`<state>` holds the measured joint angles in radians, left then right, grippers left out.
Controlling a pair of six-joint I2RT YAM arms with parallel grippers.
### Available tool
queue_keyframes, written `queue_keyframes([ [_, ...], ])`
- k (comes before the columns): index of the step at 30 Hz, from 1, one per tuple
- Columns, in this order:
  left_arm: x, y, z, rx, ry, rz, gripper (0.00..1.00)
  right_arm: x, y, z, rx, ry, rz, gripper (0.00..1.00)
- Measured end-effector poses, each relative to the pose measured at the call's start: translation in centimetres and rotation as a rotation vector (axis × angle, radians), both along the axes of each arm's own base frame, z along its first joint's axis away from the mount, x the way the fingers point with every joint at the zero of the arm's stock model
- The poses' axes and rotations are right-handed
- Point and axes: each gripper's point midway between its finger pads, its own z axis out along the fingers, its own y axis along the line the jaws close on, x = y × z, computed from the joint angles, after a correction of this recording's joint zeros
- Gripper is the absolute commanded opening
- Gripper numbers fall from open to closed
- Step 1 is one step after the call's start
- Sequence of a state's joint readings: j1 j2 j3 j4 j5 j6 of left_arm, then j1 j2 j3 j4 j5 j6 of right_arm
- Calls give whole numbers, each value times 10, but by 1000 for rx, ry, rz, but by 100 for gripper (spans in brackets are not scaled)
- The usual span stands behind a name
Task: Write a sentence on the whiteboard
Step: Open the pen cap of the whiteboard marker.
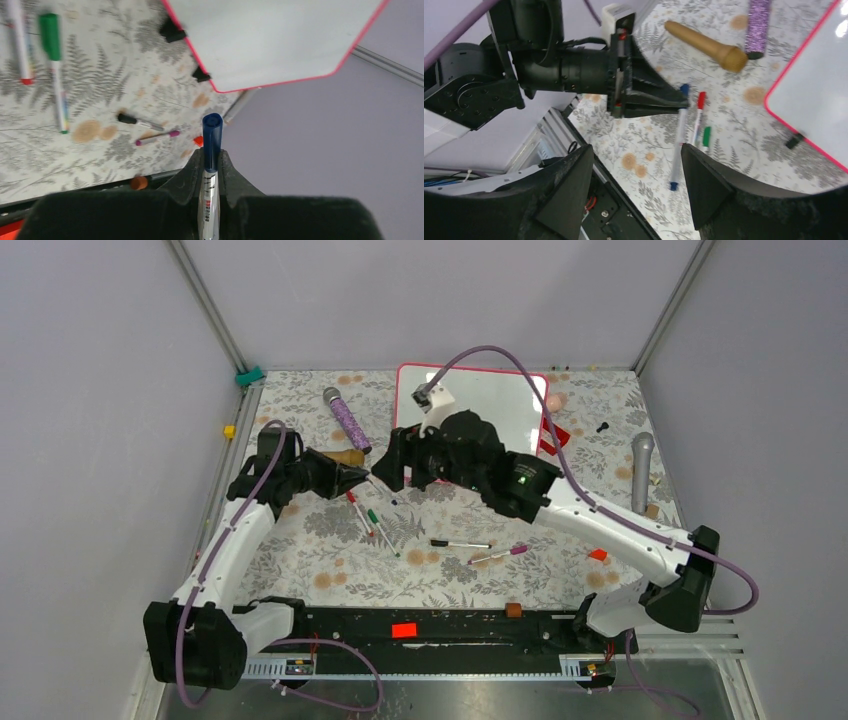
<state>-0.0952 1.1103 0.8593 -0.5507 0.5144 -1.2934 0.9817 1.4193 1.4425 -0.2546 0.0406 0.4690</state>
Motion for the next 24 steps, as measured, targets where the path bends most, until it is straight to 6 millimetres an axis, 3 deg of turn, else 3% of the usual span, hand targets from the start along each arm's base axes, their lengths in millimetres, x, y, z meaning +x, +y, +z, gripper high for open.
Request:
queue_keyframes([
  [2,4,-6,18,-35,-40,0,0,-12,19,2,25,-13,30,70],
  [6,6,-16,44,-83,-94,-12,0,-19,38,-7,30,-9,26,70],
  [15,5,-26,59,-123,-129,-34,0,5,26,-21,46,33,-188,67],
  [24,5,-34,69,-170,-139,-45,0,10,29,-36,92,135,-263,59],
])
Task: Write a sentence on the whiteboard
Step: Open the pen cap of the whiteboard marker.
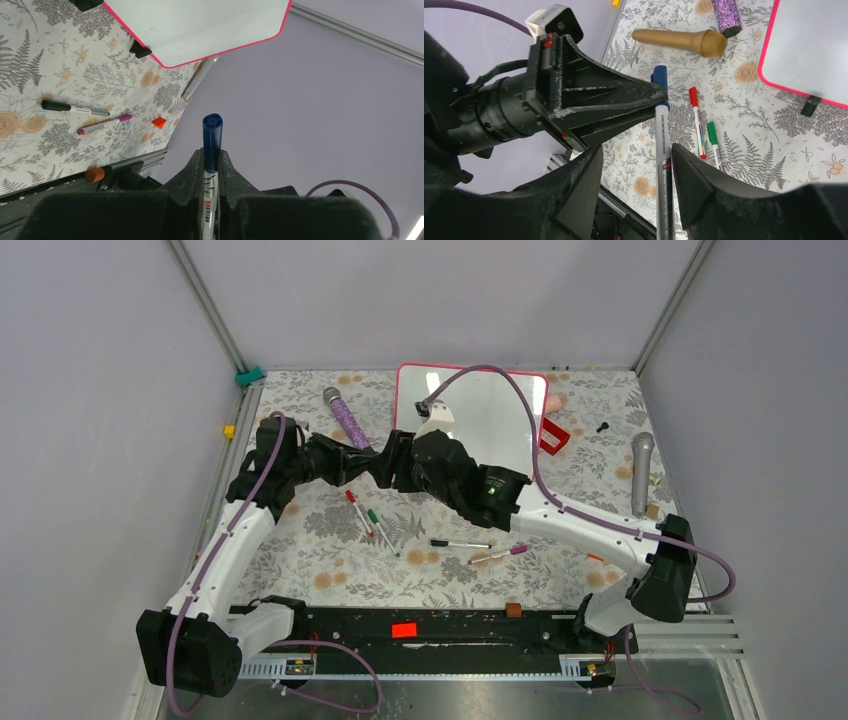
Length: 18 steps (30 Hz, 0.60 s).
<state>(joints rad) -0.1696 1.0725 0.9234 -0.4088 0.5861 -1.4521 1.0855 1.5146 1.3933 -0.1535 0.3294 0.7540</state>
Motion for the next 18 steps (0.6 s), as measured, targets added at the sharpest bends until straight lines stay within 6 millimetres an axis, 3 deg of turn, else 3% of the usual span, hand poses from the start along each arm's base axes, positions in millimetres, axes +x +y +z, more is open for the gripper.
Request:
queue_keyframes([
  [1,0,0,1,-6,-1,0,0,1,1,-3,2,11,-5,56],
  [4,1,-2,5,-24,-6,1,0,2,3,-10,1,32,-14,31],
  [5,2,-2,6,-26,-6,1,0,3,2,-12,-1,38,-21,23],
  [6,2,-2,6,-28,-4,2,0,5,1,-14,-6,42,-28,6],
  [7,2,-1,7,-32,-5,6,0,7,-1,-16,-8,50,-40,0],
  [18,5,-2,6,-39,-1,-10,0,10,-14,-18,10,114,-14,0],
])
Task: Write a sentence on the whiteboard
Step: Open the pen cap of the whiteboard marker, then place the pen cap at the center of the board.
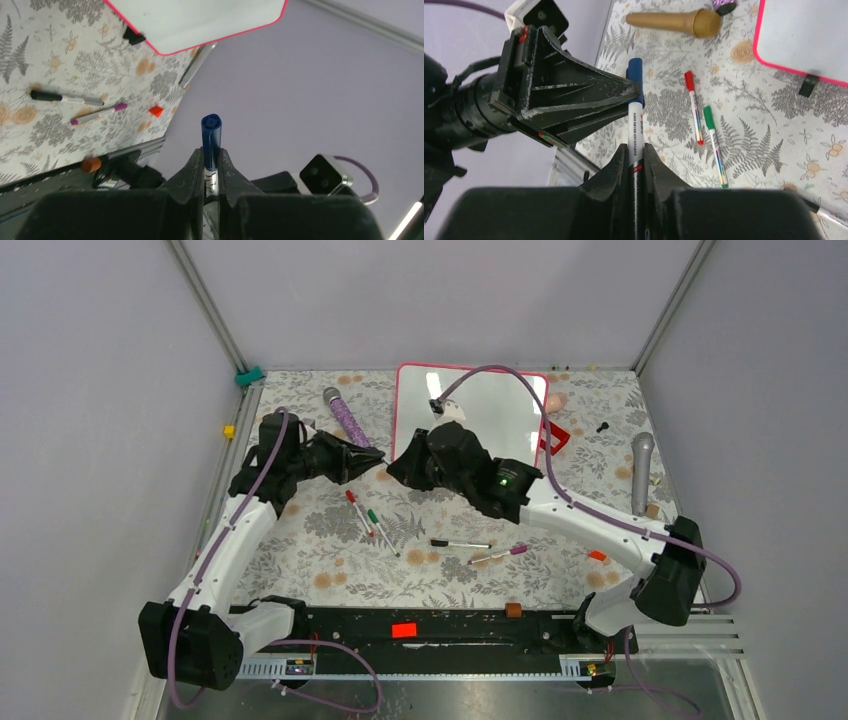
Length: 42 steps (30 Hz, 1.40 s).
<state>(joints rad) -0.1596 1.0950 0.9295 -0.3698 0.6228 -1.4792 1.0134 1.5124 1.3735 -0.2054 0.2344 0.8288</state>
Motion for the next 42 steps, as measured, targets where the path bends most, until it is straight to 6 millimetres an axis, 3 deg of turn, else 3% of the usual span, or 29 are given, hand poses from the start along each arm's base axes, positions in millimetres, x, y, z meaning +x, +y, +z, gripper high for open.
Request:
queue_keyframes([
  [5,-8,-2,-3,36,26,-53,0,-23,-27,-3,52,33,163,0],
  [10,12,27,-14,95,30,78,0,-66,-101,-22,-42,61,233,0],
  [14,10,37,-36,131,66,127,0,-80,-126,-22,-84,45,245,0],
  [19,-8,55,-92,237,195,192,0,-84,-139,-39,-172,70,256,0],
  [25,-67,78,-194,376,453,243,0,-84,-148,-40,-239,41,269,0],
  [28,-84,87,-217,434,519,256,1,-85,-155,-40,-267,24,273,0],
  [31,-86,94,-227,484,535,254,25,-87,-160,-39,-283,1,285,0],
  [33,-88,95,-233,507,554,236,51,-88,-162,-37,-294,-13,296,0],
  [35,-89,96,-237,524,571,215,69,-89,-164,-36,-308,-18,305,0],
  [38,-84,94,-231,541,559,184,78,-91,-166,-35,-326,-22,318,0],
  [42,-72,85,-205,582,474,118,83,-93,-158,-35,-323,8,365,0],
])
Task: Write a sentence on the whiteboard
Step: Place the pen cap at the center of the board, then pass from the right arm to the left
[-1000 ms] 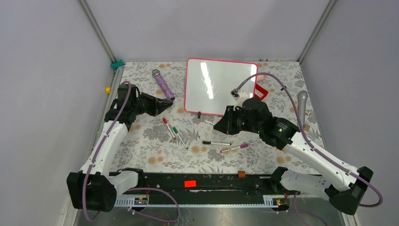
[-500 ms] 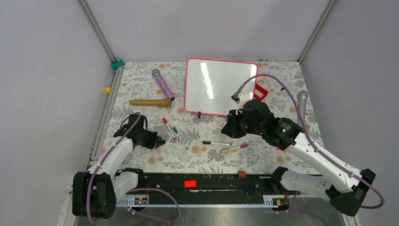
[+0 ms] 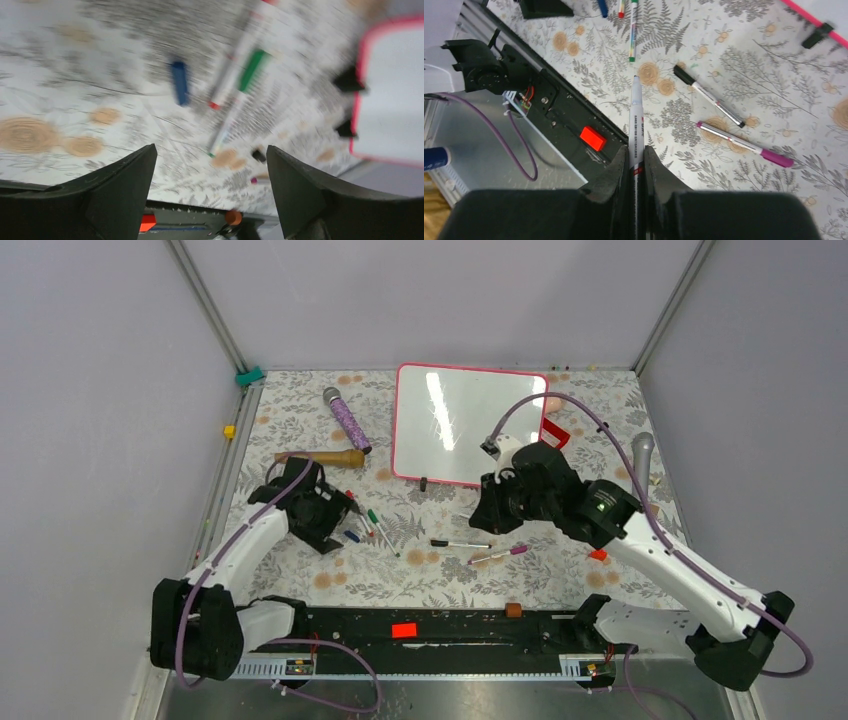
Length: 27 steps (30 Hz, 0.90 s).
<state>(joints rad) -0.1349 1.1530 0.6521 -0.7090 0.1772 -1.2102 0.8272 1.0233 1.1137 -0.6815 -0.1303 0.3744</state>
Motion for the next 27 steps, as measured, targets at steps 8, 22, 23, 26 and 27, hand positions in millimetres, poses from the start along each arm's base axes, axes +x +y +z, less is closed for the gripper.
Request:
queue_keyframes([
  [8,29,-59,105,19,-392,-418,89,9,36,12,-44,172,72,0],
  [22,-13,-144,173,70,-1131,-978,99,4,37,14,-55,513,53,0],
  [23,-17,-150,175,80,-1162,-1020,96,3,38,16,-51,515,55,0],
  [26,-26,-168,180,124,-1271,-1148,82,2,39,21,-41,518,57,0],
  [27,-28,-171,182,131,-1298,-1172,79,2,39,23,-40,517,57,0],
])
